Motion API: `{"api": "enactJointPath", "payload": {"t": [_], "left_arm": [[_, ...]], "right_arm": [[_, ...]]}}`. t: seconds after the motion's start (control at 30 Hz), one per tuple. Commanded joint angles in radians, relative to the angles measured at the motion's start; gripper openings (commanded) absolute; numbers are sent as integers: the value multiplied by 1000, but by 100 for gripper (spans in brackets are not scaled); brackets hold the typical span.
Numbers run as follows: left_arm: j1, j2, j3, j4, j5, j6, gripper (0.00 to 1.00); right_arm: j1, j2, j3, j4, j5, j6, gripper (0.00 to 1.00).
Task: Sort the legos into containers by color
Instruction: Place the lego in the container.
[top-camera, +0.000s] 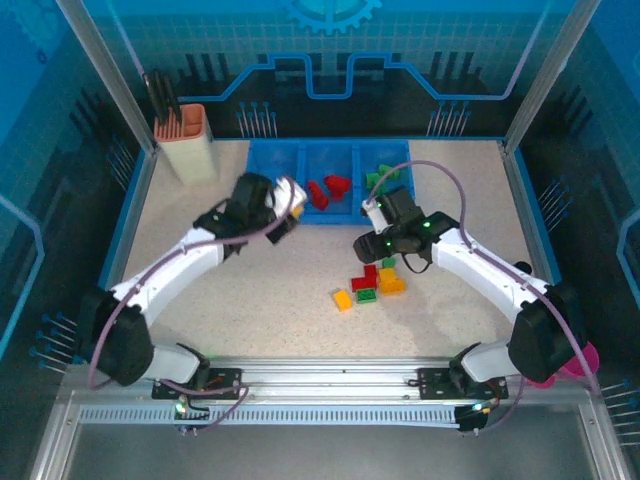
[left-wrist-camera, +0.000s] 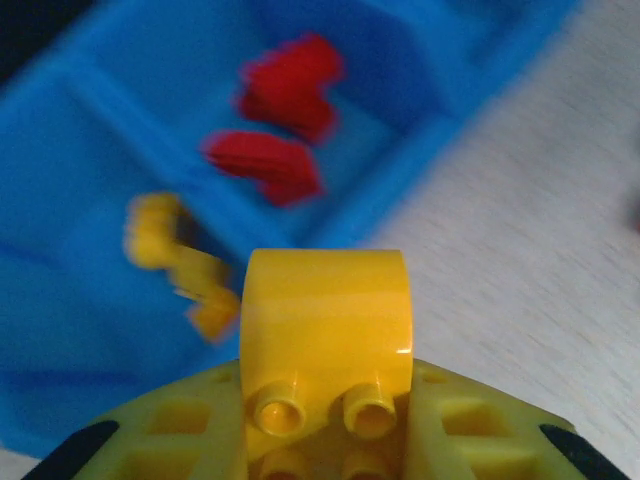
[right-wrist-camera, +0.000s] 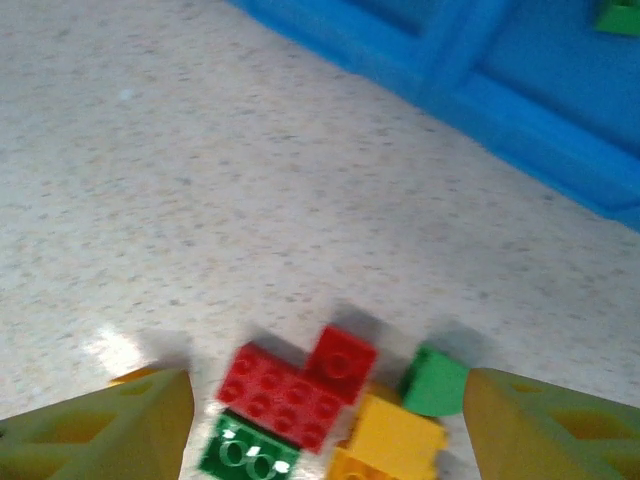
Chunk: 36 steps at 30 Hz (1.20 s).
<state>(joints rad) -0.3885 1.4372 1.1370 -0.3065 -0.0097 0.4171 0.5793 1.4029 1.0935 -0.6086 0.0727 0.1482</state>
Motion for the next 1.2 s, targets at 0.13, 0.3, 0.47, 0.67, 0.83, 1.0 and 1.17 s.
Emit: {"api": "enactJointPath", "payload": {"t": [0.13, 0.3, 0.47, 0.67, 0.83, 1.0, 1.17], "left_arm": [[140, 430, 478, -163, -26, -189, 13], [166, 691, 756, -275, -131, -290, 12], [177, 855, 926, -363, -174, -336, 11], [178, 923, 966, -391, -221, -348, 12], [178, 925, 920, -374, -225, -368, 18], [178, 909, 894, -352, -228, -385, 35], [178, 856, 873, -329, -223, -386, 44]], "right_arm": [[151, 76, -1, -38, -9, 88, 73], [151, 73, -75, 62, -66, 155, 73], [183, 104, -52, 70, -66, 176, 73], [205, 157, -24, 83, -71, 207, 73], [205, 210, -3, 104, -89, 232, 74], [225, 261, 19, 63, -70, 223, 74], [241, 281, 22, 20, -37, 194, 74]]}}
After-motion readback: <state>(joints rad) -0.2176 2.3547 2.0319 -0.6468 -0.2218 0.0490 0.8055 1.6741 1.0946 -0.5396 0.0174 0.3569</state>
